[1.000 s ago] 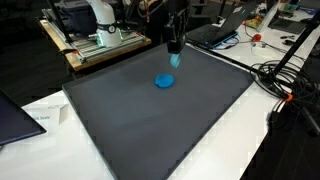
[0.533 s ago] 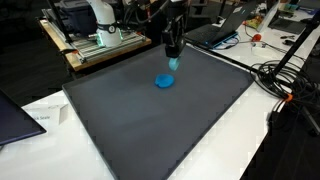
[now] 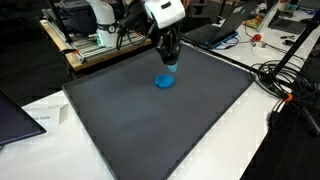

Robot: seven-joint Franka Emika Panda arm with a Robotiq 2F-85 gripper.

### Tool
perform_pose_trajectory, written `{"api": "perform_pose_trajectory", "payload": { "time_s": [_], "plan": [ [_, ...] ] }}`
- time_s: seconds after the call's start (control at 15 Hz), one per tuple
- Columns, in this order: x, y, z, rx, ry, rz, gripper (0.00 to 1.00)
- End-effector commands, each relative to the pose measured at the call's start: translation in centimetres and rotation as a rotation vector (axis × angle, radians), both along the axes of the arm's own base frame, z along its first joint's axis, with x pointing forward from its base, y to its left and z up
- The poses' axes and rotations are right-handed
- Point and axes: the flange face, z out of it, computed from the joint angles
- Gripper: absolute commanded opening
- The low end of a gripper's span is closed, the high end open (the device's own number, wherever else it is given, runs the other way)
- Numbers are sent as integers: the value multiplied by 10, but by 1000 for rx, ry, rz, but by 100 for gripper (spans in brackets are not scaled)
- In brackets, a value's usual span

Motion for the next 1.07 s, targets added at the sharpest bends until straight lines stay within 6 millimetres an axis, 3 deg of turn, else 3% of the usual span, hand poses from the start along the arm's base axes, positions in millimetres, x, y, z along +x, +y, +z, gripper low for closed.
{"api": "perform_pose_trajectory", "payload": {
  "time_s": [0.0, 0.47, 1.0],
  "plan": [
    [12, -24, -9, 124, -15, 39, 23],
    [23, -56, -40, 293, -47, 76, 23],
    [21, -73, -73, 448, 4, 140, 23]
  ]
}}
